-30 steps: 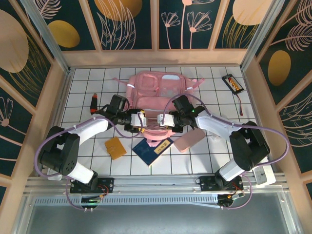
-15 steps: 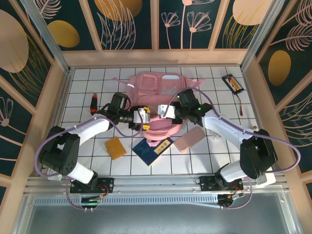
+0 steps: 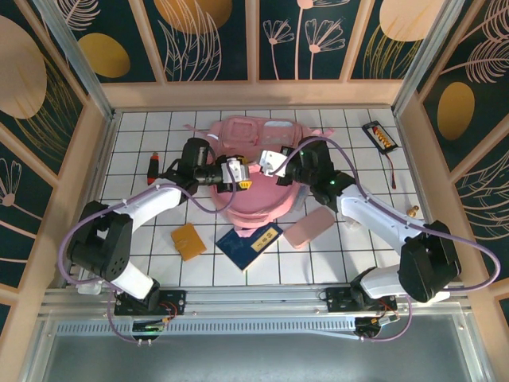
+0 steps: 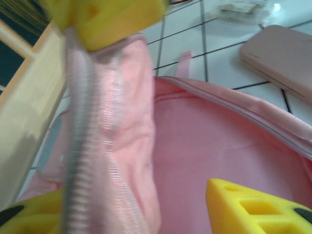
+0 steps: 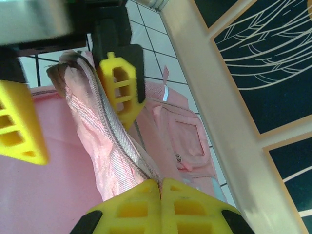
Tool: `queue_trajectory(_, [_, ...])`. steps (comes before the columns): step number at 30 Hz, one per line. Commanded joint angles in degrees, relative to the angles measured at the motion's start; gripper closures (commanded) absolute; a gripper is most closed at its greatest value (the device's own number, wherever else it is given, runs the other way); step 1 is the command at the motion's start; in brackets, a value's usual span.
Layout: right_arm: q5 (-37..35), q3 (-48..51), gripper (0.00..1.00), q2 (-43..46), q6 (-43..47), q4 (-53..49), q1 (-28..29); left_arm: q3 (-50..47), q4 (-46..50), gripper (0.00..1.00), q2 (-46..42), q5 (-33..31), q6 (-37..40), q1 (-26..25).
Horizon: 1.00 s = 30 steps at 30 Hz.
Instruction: Pack the student bag
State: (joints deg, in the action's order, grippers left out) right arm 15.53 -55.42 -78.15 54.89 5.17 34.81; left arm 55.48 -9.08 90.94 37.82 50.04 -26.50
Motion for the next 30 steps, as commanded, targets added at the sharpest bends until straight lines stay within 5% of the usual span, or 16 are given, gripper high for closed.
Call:
queue_trajectory(1, [3.02, -0.43, 1.00, 2.30, -1.38, 7.08, -0.06, 4.00, -1.09, 0.77, 2.46, -6.69, -1.46, -0.22])
queue_trajectory(3, [3.15, 0.50, 1.00, 2.94, -1.55, 6.26, -0.02, 5.06, -3.19, 1.00, 2.67, -10.65, -2.90, -0.24])
queue_trajectory(6, [2.57, 3.14, 0.96, 5.26, -5.27, 7.30, -0.02, 3.15, -10.92, 1.00, 1.27, -16.50, -5.22, -0.22])
queue_trajectory(9, [3.88, 4.80, 0.62, 8.04, -12.61, 4.95, -0.04, 2.17, -16.84, 1.00, -0.09, -22.12, -8.32, -0.24])
queue_trajectory(12, [4.71, 6.85, 0.50, 11.22, -25.55, 3.85, -0.17, 4.38, -17.58, 1.00, -0.25, -29.09, -11.58, -0.22])
queue_trajectory(13, [3.90, 7.30, 0.36, 12.52, -30.23, 3.74, -0.18, 5.45, -16.98, 1.00, -0.23, -31.07, -12.46, -0.29])
queue_trajectory(17, [-5.76, 10.51, 0.31, 16.56, -56.48, 3.49, -0.18, 8.18, -14.96, 1.00, 0.01, -38.34, -14.86, -0.22])
queue_trajectory(20, [-12.03, 10.51, 0.33, 17.67, -71.76, -5.16, -0.79, 8.86, -13.76, 1.00, 0.67, -41.71, -16.89, -0.26])
queue_trajectory(22, [-17.66, 8.87, 0.45, 17.69, -82.44, -14.61, -2.01, 9.68, -11.90, 1.00, 1.57, -44.48, -19.11, -0.22])
queue_trajectory(23, [-18.69, 8.57, 0.41, 17.68, -86.44, -18.43, -2.97, 9.75, -11.57, 1.00, 1.91, -46.01, -20.46, -0.25])
queue_trajectory(27, [-1.34, 7.66, 0.19, 14.56, -78.73, -24.10, -5.11, 8.88, -11.01, 1.00, 2.28, -47.58, -23.30, -0.21])
queue_trajectory(30, [7.75, 6.96, 0.20, 9.57, -71.98, -28.10, -3.78, 8.77, -10.93, 1.00, 2.69, -47.58, -23.95, -0.22])
